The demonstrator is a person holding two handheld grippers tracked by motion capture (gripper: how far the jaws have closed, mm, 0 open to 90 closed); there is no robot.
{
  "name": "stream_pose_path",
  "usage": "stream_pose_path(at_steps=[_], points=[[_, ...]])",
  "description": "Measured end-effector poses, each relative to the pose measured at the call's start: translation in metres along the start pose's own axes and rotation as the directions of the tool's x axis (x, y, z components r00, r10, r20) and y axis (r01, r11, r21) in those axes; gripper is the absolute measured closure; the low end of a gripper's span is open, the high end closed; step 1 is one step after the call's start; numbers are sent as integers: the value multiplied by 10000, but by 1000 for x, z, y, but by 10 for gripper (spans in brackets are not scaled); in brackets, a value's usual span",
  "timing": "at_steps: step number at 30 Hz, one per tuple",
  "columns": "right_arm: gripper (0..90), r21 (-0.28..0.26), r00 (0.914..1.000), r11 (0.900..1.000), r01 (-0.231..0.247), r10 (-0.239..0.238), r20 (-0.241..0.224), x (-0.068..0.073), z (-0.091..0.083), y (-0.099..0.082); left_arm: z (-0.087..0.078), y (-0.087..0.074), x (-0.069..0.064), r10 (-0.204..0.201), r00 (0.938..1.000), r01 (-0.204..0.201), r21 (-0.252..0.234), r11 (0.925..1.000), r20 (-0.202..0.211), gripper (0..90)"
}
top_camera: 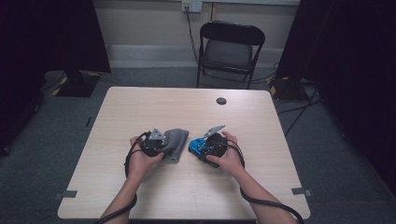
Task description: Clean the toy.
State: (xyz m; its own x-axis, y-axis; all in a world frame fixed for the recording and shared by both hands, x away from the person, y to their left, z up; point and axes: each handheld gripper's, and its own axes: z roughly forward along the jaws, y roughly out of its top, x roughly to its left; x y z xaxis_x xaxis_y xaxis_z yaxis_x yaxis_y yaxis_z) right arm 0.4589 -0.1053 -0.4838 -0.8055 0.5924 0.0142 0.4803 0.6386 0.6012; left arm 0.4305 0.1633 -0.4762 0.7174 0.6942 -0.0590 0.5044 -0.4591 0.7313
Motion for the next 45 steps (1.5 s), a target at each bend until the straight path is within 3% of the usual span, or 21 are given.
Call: stream_pose_path(at_steps=[8, 14, 18, 20, 25, 33, 37, 41, 43, 45], points=[[261, -202, 9995, 9997, -107, 100, -299, -2, -9, 2, -3, 7, 1, 24, 10000, -25, -137, 9999, -73, 722], [266, -136, 9998, 9999, -8, 5, -191, -4, -10, 3, -1, 8, -1, 26, 10000, -26, -100, 9999, 15, 722], [266, -355, 9993, 9991, -236, 225, -315, -6, -14, 3, -1, 8, -1, 56, 10000, -56, -75, 10000, -21, 722], [266, -135, 9999, 9999, -38, 36, -144, -5, -12, 2, 0, 8, -1, 108, 9999, -109, -72, 9999, -60, 722], [262, 10, 9997, 9997, -226, 226, -67, -6, -6, 3, 1, 6, -2, 148, 9999, -148, 61, 9999, -66, 722], [255, -309, 9997, 9993, -195, 200, 140, -3, 0, -5, 3, 3, -2, 59, 10000, -59, 122, 9999, -10, 721], [247, -298, 9989, 9993, 230, -218, 413, 0, -2, -9, 4, 2, -3, 102, 9999, -101, 145, 9998, -48, 720], [226, -292, 9986, 9994, 164, -149, 502, 0, -2, -11, 6, 1, -4, 127, 9999, -126, 163, 9998, -61, 719], [175, 8, 9984, 9996, -294, 293, 488, -2, -2, -11, 6, 1, -5, 42, 10000, -42, 150, 9999, -7, 719], [178, -40, 9984, 9996, -295, 296, 477, -3, -2, -11, 6, 1, -5, 101, 9999, -101, 161, 9998, -9, 718]])
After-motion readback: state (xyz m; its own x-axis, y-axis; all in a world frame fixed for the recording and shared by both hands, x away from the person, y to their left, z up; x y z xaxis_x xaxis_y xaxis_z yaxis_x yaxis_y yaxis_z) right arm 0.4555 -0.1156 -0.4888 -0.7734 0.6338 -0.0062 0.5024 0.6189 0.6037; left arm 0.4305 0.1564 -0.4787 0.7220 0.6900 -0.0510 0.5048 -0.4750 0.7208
